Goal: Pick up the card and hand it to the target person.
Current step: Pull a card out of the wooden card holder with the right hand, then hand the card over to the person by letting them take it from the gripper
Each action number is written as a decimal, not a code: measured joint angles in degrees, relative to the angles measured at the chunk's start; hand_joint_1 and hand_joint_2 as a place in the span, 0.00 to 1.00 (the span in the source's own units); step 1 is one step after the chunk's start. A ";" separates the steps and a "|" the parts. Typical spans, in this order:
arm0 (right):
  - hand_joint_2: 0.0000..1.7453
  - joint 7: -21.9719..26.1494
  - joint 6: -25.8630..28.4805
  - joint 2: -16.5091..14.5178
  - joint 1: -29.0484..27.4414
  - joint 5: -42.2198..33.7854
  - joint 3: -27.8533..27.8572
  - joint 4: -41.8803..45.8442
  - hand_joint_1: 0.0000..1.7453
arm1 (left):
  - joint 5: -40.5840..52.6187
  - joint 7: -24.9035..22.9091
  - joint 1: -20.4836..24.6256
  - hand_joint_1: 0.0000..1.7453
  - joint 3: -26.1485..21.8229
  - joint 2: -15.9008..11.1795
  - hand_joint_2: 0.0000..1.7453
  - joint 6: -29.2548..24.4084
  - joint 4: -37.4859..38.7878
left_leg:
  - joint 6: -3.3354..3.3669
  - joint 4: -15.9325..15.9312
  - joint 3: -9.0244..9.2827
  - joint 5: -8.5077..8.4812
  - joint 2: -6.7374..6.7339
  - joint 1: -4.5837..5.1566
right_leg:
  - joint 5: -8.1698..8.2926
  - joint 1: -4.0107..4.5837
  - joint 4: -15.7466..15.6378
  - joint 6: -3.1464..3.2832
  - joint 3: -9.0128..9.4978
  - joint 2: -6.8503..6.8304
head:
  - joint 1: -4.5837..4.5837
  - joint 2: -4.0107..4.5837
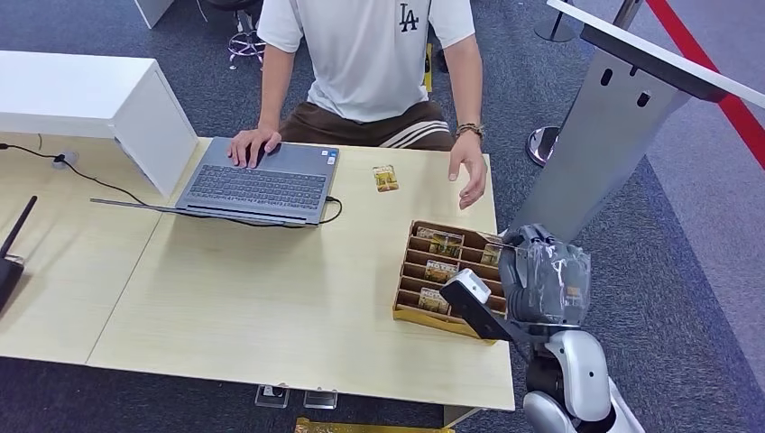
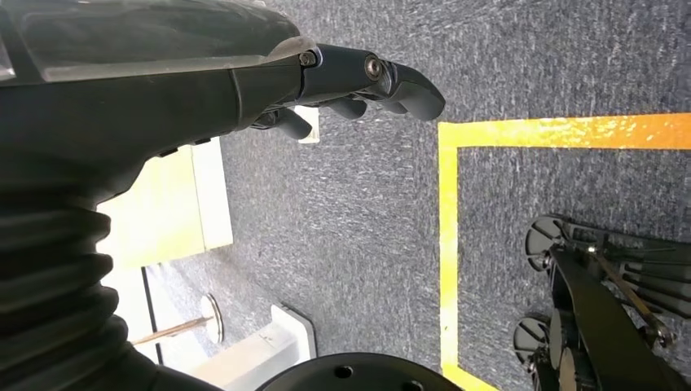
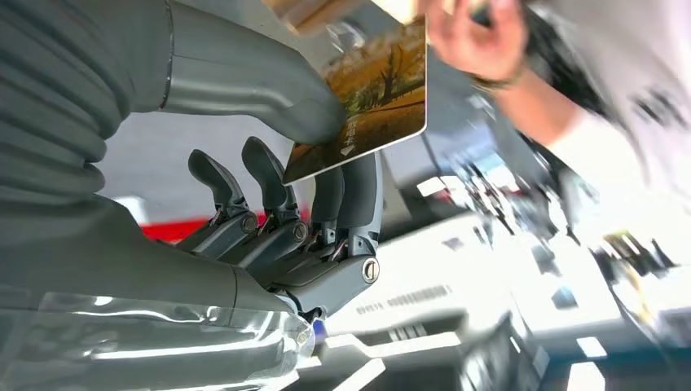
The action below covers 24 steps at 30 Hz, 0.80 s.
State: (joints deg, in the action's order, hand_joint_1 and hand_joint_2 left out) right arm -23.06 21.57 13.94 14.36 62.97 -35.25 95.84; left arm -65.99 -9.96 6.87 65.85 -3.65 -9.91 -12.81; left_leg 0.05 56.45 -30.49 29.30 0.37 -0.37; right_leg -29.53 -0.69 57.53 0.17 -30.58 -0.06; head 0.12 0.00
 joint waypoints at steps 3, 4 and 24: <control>1.00 3.95 7.04 -0.04 -0.90 2.99 0.19 2.56 0.84 | 0.19 0.22 -0.01 0.00 0.00 0.01 1.00 0.14 0.00 | 0.00 0.00 0.00 0.00 0.00 0.00 | 0.00 0.00 0.00 0.00 0.00 0.00 | -0.01 0.01; 1.00 4.92 9.21 -0.08 -1.22 3.90 0.22 3.20 0.84 | 0.29 0.27 0.00 0.00 0.00 0.02 1.00 0.14 0.00 | 0.00 0.00 0.00 0.00 0.00 0.00 | 0.00 0.00 0.00 0.00 0.00 0.00 | -0.01 0.01; 1.00 10.42 18.10 -2.07 -4.75 7.49 2.37 6.93 0.00 | 0.67 0.01 0.01 0.00 0.00 0.30 1.00 0.61 0.00 | 0.00 0.00 0.00 0.00 0.00 0.00 | 0.00 0.00 0.00 0.00 0.01 0.00 | -0.02 0.01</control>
State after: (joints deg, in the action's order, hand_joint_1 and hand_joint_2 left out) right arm -12.64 39.67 11.88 9.61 70.46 -32.88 102.77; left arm -65.31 -9.96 6.88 65.86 -3.35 -9.30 -12.81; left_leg 0.05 56.45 -30.49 29.30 0.37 -0.37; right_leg -29.53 -0.69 57.53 0.17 -30.56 -0.06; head 0.10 0.01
